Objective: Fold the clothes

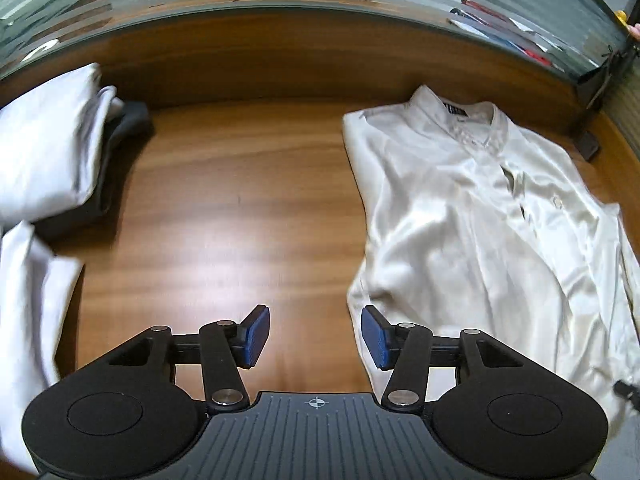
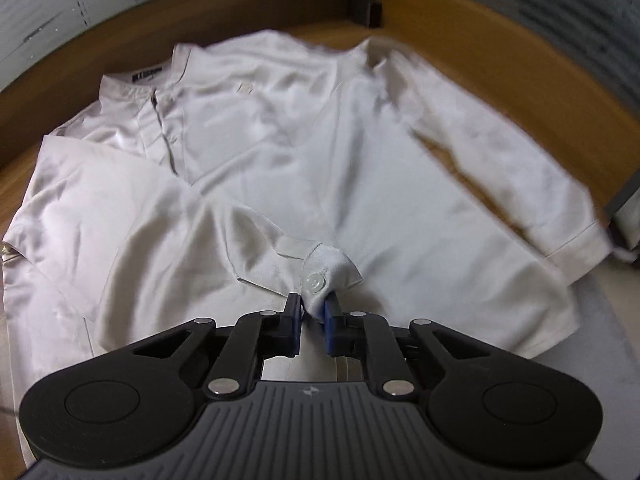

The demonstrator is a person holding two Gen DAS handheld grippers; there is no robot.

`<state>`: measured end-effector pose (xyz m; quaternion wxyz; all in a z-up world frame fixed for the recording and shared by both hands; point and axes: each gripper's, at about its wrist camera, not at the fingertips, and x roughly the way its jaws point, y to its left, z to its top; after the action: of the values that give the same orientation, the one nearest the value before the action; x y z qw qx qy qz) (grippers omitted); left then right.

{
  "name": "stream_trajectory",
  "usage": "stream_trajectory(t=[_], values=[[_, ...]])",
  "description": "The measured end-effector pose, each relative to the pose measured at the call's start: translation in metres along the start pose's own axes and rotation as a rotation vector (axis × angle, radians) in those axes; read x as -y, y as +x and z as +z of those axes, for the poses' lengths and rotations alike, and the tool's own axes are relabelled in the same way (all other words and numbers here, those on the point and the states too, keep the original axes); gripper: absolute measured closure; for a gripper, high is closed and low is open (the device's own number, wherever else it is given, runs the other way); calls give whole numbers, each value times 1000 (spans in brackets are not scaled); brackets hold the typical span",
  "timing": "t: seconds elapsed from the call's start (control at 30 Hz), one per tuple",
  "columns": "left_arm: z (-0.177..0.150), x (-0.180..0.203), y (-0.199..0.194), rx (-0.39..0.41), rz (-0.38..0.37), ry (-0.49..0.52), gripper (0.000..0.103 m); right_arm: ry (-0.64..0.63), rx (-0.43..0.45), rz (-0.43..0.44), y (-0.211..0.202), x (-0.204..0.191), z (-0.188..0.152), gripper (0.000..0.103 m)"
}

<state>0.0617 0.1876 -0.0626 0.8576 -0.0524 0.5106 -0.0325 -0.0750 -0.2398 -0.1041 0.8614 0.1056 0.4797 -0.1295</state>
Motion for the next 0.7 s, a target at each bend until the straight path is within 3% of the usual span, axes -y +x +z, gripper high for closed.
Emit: stream_trajectory(t=[0.07,0.1,0.13,0.17,0.3,0.53,0.7], values=[[-13,11,-6,-8,-4,-19,44,-1,-19,5,-4,11,-2,88],[-18,17,-8,-9,-4,-24,44,-5,-30,7,-5,17,-3,82],[-23,22,-10,-10,-3,-24,43,-4,-35,17,-6,23,-5,70],[-29,28,-13,-11,-3,-24,41,3,-31,29,-10,30,-5,65],[-40,50,-20,5,-40,10,37,19,8,24,-29,63,5,64],[-42,87,-18,-1,-119,94,31,116,60,-70,-45,143,28,55],[-46,120,-19,-3,-105,83,30,-11,10,-74,-17,177,43,55]])
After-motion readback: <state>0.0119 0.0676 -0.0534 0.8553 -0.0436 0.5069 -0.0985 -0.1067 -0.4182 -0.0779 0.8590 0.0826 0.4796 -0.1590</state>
